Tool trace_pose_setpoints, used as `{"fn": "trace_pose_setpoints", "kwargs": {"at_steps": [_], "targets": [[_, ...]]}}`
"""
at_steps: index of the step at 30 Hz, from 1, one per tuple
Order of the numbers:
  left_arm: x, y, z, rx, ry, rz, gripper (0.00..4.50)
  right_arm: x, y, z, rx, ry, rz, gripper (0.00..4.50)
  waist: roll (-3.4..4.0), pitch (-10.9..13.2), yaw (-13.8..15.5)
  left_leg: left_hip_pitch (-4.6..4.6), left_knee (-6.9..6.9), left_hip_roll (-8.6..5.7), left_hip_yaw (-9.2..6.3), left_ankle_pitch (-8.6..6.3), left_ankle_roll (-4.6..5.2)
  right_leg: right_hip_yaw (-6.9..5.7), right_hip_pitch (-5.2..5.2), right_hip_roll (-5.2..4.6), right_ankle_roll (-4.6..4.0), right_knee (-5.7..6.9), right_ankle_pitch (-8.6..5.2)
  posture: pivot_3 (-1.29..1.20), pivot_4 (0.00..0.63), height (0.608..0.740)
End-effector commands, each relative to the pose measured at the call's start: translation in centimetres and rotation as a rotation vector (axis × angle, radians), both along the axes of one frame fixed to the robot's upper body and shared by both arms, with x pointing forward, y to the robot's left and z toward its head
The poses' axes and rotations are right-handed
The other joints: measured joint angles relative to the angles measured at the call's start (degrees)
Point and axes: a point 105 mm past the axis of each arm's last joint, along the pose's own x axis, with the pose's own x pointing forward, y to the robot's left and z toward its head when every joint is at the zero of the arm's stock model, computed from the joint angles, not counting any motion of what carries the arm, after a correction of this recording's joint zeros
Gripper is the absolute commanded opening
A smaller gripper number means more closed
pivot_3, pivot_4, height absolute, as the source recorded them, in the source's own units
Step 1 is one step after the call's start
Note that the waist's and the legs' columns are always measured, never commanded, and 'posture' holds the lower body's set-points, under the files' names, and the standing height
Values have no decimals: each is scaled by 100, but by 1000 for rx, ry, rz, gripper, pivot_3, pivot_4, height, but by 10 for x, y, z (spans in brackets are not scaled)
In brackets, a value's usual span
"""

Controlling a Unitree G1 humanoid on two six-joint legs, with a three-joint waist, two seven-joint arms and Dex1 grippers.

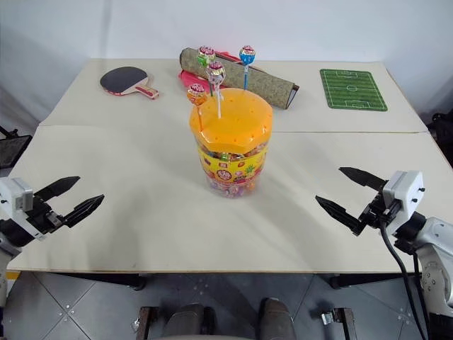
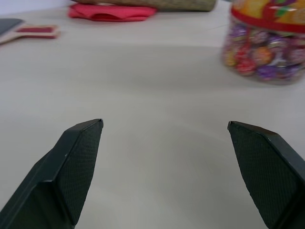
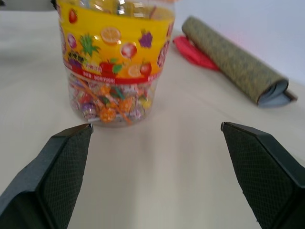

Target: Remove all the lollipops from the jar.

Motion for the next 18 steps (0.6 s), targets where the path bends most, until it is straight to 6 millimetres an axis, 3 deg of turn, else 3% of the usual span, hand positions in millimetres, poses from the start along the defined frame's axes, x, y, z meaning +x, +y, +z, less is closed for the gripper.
{"fn": "trace_pose_setpoints", "kwargs": {"at_steps": [1,5,8,12,16,18], "targets": [[1,-13,19,0,-28,-89,4451,-6,5,18,51,-109,43,4500,0,0,0,0,0,0,0,0,0,0,0,0,0,1,0,0,150,740],[5,-44,54,-122,-44,-295,4451,-16,20,55,239,-290,88,4500,-4,5,11,-3,10,1,-7,2,-4,-3,0,4,-1,7,1,0,150,740],[13,-77,93,-200,-105,-451,4451,-28,34,78,350,-377,89,4500,-1,8,52,-7,17,4,-22,2,-3,-3,0,-3,3,17,3,0,150,740],[27,-121,132,-257,-148,-596,4451,-44,50,78,361,-387,126,4500,-2,7,133,-13,33,-5,-46,-6,-10,-9,4,6,5,21,4,0,150,740],[41,-167,135,-203,-66,-694,4451,-42,51,73,314,-387,118,4500,-4,8,138,-15,48,-11,-25,-9,-4,-7,9,10,10,16,7,0,150,740],[44,-179,134,-189,-39,-717,4451,-41,51,71,292,-387,119,4500,-4,8,122,-17,58,-10,-22,-9,-3,-3,10,13,10,15,6,0,150,740]]}}
